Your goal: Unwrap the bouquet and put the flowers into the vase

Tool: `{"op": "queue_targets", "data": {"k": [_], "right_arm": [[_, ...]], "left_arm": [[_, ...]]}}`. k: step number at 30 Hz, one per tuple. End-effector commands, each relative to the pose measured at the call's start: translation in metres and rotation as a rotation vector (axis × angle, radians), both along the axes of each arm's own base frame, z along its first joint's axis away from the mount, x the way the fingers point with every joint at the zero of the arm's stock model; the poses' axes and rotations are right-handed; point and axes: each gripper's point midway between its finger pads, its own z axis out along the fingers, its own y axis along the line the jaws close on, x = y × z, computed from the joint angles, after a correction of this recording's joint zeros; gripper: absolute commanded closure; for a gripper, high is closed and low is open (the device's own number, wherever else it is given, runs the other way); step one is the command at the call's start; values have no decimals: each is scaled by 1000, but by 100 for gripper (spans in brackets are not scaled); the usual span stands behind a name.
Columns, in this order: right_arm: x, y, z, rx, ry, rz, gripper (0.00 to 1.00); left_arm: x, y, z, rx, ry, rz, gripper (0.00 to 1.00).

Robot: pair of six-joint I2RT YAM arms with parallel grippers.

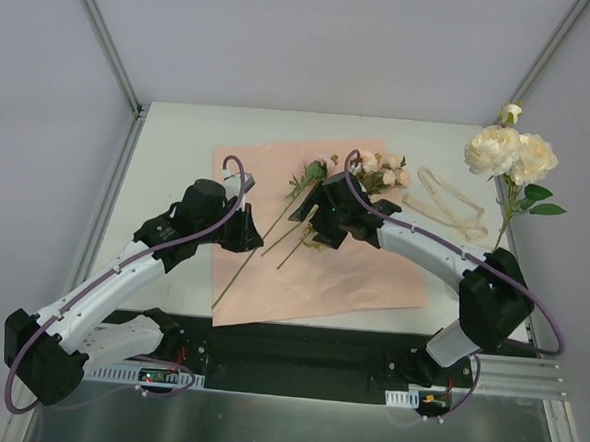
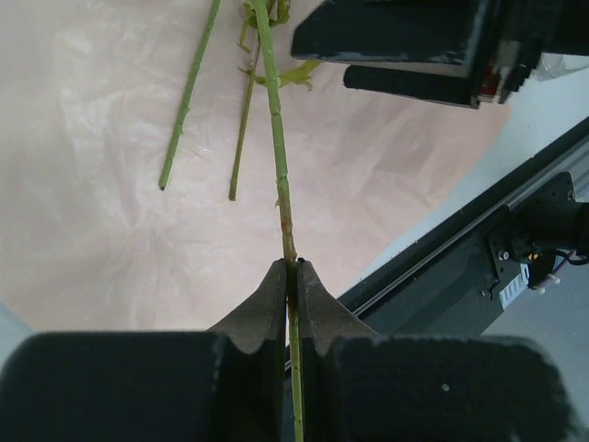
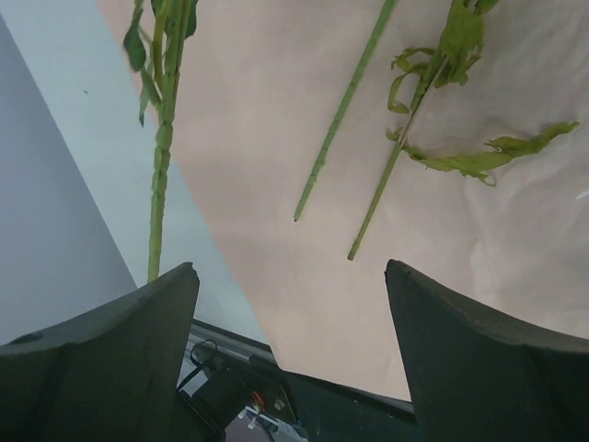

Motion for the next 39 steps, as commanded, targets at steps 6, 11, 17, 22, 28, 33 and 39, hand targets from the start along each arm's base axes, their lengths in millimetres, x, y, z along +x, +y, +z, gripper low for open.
{"op": "queue_targets", "data": {"k": [6, 11, 17, 22, 28, 33, 39], "right_arm": [[24, 36, 11, 101, -10, -45, 18], [32, 38, 6, 82, -23, -80, 26], [46, 44, 1, 66, -42, -84, 41], [62, 46, -10, 25, -56, -78, 61], [66, 53, 13, -39, -167, 63, 100], [55, 31, 54, -220, -405, 216, 99], [19, -26, 120, -502, -774, 439, 99]], "left_arm": [[-16, -6, -8, -86, 14, -39, 100], [-20, -7, -12, -89, 22, -54, 100], [-24, -7, -11, -99, 17, -69, 100], [-27, -7, -10, -108, 15, -78, 100], [-30, -6, -12, -104, 14, -90, 100], [-29, -1, -3, -109, -26, -70, 45], [-24, 4, 24, -134, -123, -44, 32]]}}
